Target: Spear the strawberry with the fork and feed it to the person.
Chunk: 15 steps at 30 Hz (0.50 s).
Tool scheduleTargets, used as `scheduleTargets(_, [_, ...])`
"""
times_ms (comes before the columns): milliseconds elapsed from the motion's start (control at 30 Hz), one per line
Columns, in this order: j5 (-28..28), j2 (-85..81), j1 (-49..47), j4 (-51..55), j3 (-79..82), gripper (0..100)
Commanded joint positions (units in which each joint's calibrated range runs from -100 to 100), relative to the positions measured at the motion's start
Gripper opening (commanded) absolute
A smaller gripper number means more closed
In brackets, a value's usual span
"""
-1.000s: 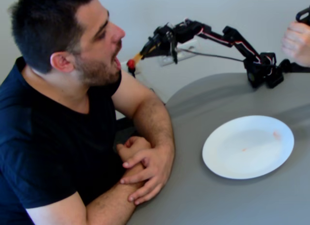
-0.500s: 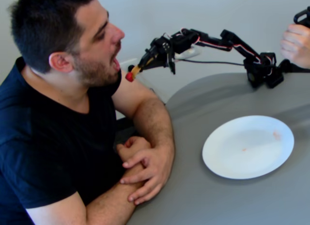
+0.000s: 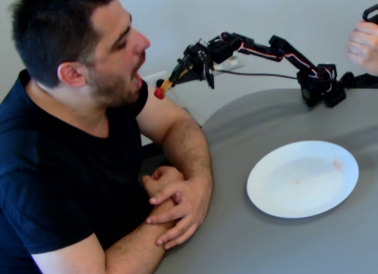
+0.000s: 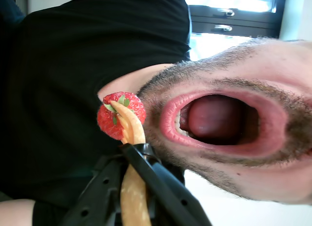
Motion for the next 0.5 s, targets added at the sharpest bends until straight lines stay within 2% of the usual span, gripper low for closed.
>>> scheduleTargets(0, [-0.25, -4.42, 0.41, -0.3, -2.58, 1])
scheduleTargets(200, [-0.25, -4.42, 0.41, -2.65, -2.67, 1])
scheduleTargets(300, [-2.98, -4.33, 1.15, -4.83, -2.67, 1])
scheduleTargets(467, [-3.61, -4.0, 1.75, -4.83, -2.67, 1])
